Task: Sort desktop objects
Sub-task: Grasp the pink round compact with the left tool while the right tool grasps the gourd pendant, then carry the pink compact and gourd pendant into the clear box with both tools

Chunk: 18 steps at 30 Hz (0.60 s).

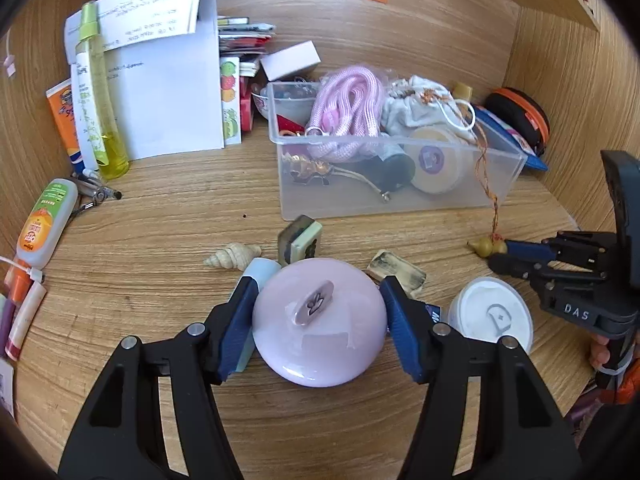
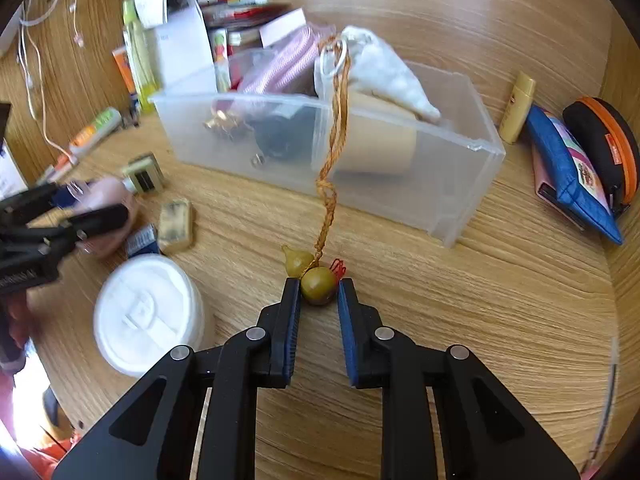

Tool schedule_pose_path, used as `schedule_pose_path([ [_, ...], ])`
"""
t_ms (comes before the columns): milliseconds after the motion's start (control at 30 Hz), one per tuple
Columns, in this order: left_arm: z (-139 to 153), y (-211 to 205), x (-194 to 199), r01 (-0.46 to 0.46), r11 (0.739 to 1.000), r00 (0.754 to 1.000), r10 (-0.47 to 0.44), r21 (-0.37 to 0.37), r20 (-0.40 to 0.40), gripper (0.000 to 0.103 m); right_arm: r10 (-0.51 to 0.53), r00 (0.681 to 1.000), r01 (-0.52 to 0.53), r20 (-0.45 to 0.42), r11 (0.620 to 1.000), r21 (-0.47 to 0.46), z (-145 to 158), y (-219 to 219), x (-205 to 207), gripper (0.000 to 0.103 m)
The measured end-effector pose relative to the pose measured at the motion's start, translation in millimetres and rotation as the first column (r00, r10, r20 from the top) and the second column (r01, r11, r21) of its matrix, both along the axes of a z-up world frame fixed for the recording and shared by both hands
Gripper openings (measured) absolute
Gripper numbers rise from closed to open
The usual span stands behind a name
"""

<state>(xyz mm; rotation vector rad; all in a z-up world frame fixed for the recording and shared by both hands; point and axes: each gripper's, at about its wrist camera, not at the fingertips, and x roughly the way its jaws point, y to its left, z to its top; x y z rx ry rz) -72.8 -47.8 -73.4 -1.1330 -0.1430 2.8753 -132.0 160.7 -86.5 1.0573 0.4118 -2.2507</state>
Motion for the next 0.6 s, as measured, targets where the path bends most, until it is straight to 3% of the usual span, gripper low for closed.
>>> schedule_pose_path([
  [167, 6, -3, 3, -0.016, 1.000, 1.000, 0.016, 0.003, -0.021, 0.062, 0.005, 1.000, -0.005, -0.015, 1.000, -0.001, 4, -1, 1, 0.043],
  [300, 9, -4, 3, -0.017, 1.000, 1.000, 0.017, 0.009, -0.025, 0.062, 0.022, 0.999, -0.023, -0.027, 1.000, -0.014, 9, -6, -1, 0.043],
  [533, 13, -6, 1, -0.018, 1.000, 0.999, 0.019, 0.015, -0.039, 0.062, 0.059, 0.998, -0.058, -0.033, 0.997, 0.046, 1, -19, -5, 0.041],
  [600, 14, -7, 0, -0.020, 1.000, 0.999, 0.021, 0.024, -0.042, 0.062, 0.069, 0.998, -0.069, -0.012, 0.997, 0.032, 0, -19, -6, 0.028],
])
